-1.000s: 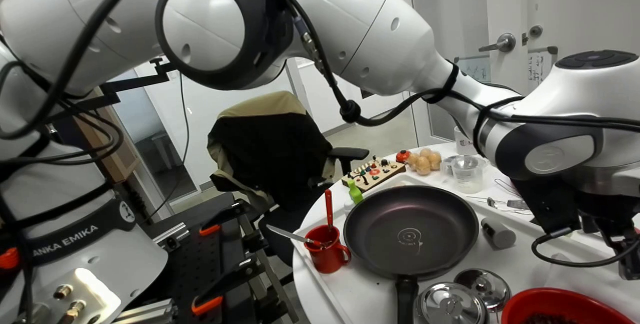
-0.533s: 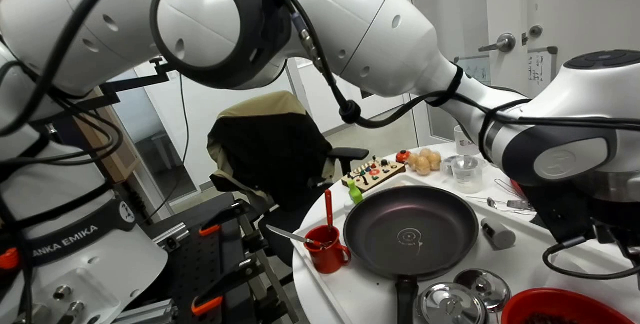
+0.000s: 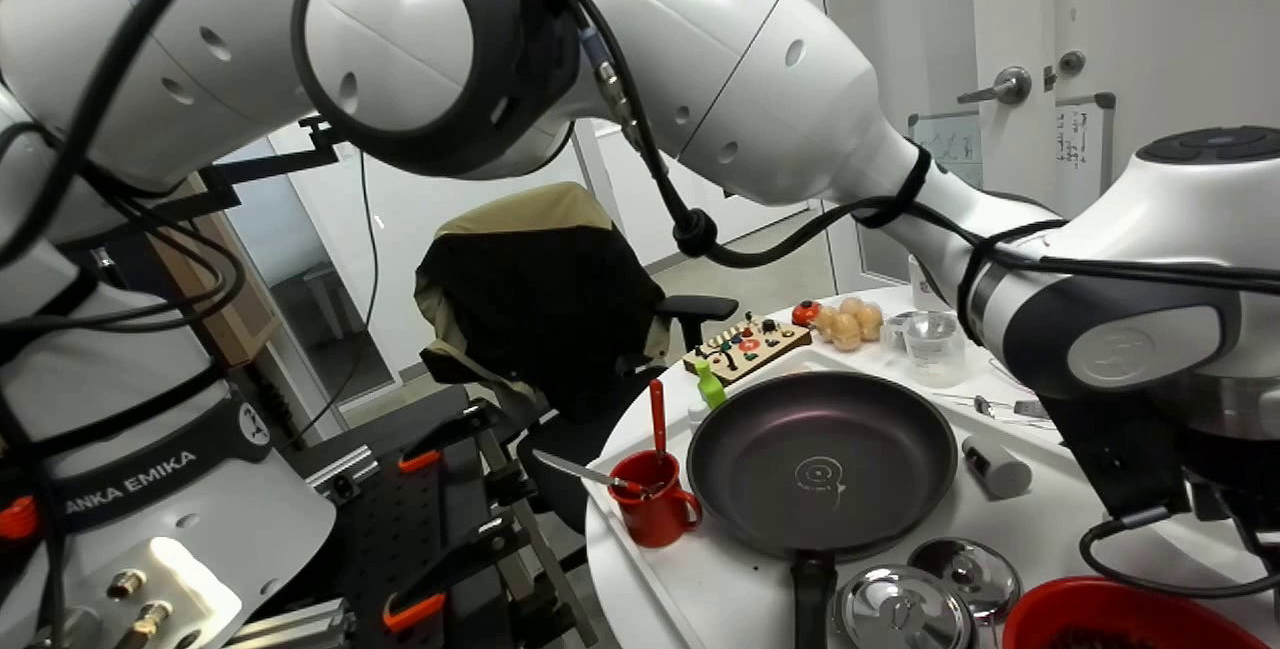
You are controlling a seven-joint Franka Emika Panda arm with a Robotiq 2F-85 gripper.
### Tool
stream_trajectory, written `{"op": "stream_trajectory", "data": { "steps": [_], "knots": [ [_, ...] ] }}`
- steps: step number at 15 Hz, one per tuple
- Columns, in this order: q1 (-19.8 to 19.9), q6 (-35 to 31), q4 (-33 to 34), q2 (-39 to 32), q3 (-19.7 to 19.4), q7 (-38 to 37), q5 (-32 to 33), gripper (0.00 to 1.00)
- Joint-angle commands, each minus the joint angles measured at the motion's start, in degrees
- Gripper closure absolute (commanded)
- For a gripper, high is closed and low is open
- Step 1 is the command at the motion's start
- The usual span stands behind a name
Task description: Bring the towel closer to the pan
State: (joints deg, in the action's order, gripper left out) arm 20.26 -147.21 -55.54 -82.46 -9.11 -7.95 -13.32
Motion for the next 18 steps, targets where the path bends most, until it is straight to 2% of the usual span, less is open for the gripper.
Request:
{"op": "stream_trajectory", "data": {
  "steps": [1, 4, 5, 6, 8, 14, 16, 17, 18],
  "knots": [
    [0.1, -1.0, -4.4, 2.0, 0.0, 0.1, -0.4, 0.0],
    [0.3, -1.1, -5.5, 2.0, 0.0, 0.1, -0.3, 0.0],
    [0.3, -1.2, -5.6, 2.0, 0.0, 0.2, -0.3, 0.25],
    [0.3, -1.3, -5.8, 2.0, 0.1, 0.2, -0.3, 0.26],
    [0.2, -1.4, -6.0, 2.0, 0.1, 0.2, -0.2, 0.4],
    [-0.9, -1.6, -5.9, 1.9, 0.6, 1.0, 0.3, 0.88],
    [-1.6, -1.9, -6.5, 2.2, 1.4, 2.4, 0.4, 0.98],
    [-2.1, -2.1, -6.9, 2.3, 1.6, 3.1, 0.5, 1.0],
    [-2.6, -2.3, -7.4, 2.4, 2.1, 4.0, 0.4, 0.96]
  ]
}}
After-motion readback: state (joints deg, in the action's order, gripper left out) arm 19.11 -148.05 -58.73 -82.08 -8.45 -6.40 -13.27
